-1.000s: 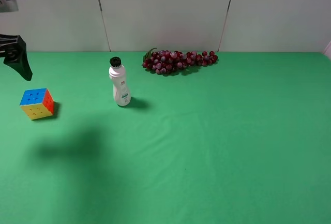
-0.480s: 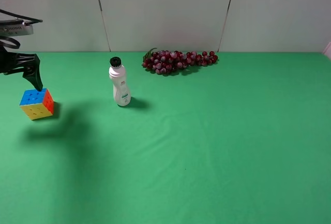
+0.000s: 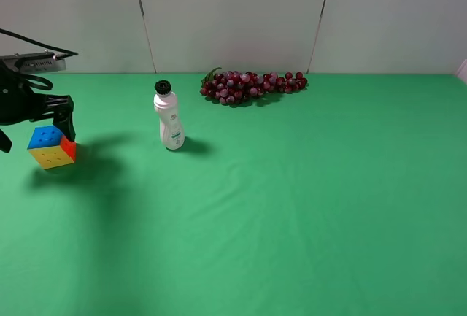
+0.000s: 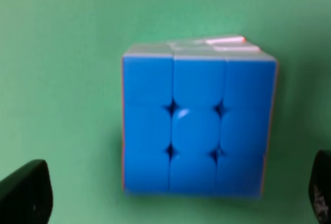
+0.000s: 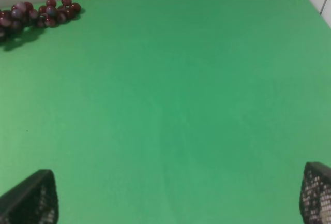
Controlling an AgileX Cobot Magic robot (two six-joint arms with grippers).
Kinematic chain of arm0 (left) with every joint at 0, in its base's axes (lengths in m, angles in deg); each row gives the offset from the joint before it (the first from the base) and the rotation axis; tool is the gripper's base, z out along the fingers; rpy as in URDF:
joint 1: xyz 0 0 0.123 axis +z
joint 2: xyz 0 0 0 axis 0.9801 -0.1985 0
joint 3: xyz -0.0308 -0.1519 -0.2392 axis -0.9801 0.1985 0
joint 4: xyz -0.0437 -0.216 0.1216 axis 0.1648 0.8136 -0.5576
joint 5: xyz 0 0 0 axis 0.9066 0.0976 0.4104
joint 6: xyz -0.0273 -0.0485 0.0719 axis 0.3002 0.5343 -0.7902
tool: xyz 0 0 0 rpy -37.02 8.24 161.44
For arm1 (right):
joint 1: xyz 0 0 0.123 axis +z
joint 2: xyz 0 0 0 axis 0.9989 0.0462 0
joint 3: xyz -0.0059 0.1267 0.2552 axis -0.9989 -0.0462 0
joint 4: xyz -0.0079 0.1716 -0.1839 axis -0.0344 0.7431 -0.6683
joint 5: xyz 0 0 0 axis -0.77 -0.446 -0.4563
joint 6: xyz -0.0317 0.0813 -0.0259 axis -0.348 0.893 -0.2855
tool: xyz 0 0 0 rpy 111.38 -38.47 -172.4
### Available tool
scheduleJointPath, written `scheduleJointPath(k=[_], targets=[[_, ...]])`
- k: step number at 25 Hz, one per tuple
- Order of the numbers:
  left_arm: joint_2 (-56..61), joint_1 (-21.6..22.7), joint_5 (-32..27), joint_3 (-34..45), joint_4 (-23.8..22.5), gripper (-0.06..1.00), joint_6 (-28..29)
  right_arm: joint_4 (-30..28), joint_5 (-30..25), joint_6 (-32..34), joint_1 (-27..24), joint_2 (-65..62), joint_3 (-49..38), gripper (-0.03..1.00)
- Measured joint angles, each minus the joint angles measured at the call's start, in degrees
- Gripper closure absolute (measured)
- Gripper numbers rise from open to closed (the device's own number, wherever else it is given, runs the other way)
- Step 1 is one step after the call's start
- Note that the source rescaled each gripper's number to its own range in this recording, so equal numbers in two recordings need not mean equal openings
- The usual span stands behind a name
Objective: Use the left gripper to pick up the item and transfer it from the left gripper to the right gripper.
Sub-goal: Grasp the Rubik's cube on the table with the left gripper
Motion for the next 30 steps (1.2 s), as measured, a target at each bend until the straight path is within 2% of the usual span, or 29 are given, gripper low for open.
scheduleJointPath(k=[9, 21, 22, 24, 26, 30], targets=[[-4.0, 0.0, 6.4, 0.0, 0.0, -0.05, 0.0, 0.0, 0.0, 0.0, 0.0, 0.0, 0.0, -0.03], [-6.5, 0.0, 7.7, 0.0, 0.3, -0.03, 0.0, 0.0, 0.0, 0.0, 0.0, 0.0, 0.0, -0.03], [-6.5, 0.0, 7.7, 0.0, 0.3, 0.00, 0.0, 0.0, 0.0, 0.0, 0.0, 0.0, 0.0, -0.03], [-6.5, 0.0, 7.8, 0.0, 0.3, 0.14, 0.0, 0.0, 0.0, 0.0, 0.0, 0.0, 0.0, -0.03], [-6.5, 0.0, 7.9, 0.0, 0.3, 0.34, 0.0, 0.0, 0.0, 0.0, 0.0, 0.0, 0.0, -0.03], [-6.5, 0.0, 7.9, 0.0, 0.4, 0.85, 0.0, 0.0, 0.0, 0.0, 0.0, 0.0, 0.0, -0.03]])
